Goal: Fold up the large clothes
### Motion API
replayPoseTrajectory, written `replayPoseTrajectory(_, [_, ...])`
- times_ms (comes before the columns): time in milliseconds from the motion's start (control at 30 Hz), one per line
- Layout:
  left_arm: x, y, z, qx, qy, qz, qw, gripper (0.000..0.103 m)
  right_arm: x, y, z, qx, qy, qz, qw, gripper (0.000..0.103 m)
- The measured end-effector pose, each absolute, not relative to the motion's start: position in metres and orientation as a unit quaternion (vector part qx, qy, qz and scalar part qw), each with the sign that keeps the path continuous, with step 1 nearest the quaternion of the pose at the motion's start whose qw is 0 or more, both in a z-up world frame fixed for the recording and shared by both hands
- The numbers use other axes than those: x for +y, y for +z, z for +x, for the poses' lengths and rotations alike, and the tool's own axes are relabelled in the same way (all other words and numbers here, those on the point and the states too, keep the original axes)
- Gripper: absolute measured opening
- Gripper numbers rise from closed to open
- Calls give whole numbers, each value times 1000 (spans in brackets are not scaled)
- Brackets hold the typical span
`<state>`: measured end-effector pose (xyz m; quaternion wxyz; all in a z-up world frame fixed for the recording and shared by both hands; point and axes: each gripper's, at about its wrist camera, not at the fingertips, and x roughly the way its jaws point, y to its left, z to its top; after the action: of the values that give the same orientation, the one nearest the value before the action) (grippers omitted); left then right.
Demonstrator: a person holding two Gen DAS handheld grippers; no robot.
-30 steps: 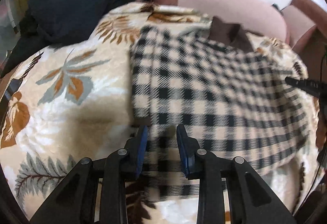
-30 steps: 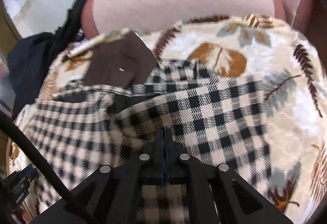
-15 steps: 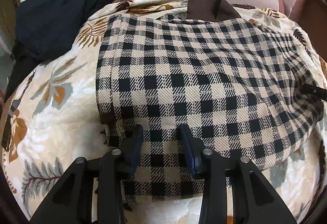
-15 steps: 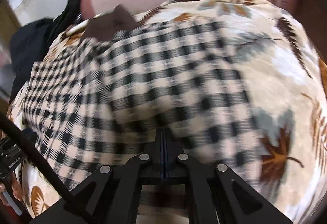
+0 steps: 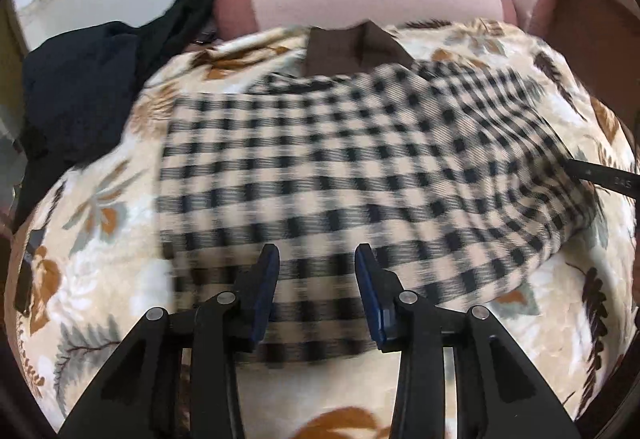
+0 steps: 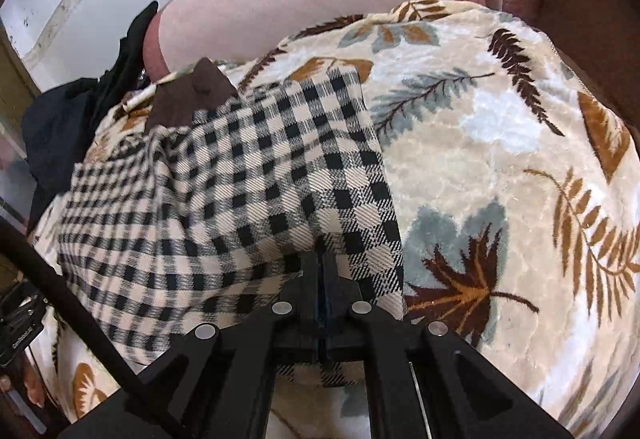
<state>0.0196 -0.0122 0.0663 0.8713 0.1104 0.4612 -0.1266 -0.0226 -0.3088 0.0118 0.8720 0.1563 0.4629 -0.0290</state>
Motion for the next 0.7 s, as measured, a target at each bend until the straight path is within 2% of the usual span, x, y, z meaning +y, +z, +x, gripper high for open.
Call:
replayPoseTrajectory(100, [-38,55,23,475,-137,111,862,38,-321,-4,-19,471,-26,174,864,7])
replayPoseTrajectory(400, [-87,24,40,476,-100,168,857,38,-337,-13,-14,481,1,204,853,7])
replayPoseTrajectory(567, [-90,26,42,485,-99,180,850,38,-338,-14,-13,481,3,208,852,7])
replayPoseTrajectory(700, [-78,52,39,486,-106,128,858,37,-342,-10,-13,477,2,216,852,8])
